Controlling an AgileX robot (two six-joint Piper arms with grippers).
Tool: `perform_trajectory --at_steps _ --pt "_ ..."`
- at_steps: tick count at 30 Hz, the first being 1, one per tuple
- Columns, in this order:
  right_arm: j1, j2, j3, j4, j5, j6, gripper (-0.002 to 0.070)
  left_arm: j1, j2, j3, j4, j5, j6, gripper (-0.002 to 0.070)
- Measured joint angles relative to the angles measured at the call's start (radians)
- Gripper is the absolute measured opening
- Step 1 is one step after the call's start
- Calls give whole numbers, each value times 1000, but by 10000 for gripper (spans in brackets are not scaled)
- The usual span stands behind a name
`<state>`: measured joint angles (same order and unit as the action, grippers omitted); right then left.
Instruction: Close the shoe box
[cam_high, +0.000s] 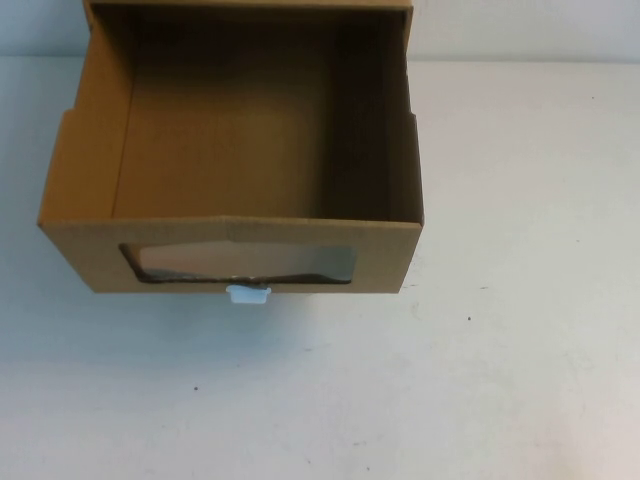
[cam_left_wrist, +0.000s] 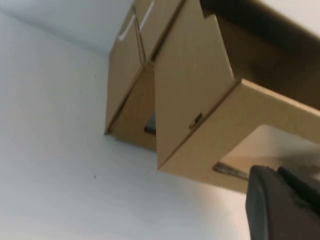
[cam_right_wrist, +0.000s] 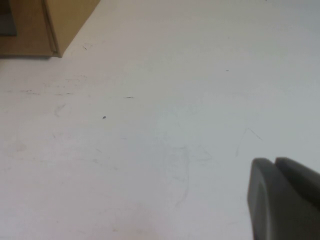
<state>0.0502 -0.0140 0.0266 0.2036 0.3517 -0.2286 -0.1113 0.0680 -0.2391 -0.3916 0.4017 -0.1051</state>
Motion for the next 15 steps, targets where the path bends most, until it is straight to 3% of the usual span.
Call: perform_trajectory --at_steps 3,9,15 --pt "0 0 0 0 0 0 -13 0 120 -110 39 100 13 -5" --pt "0 0 0 0 0 0 -13 0 395 -385 50 233 190 -5" --pt "0 0 0 0 0 0 -13 0 732 -721 -55 328 422 -5"
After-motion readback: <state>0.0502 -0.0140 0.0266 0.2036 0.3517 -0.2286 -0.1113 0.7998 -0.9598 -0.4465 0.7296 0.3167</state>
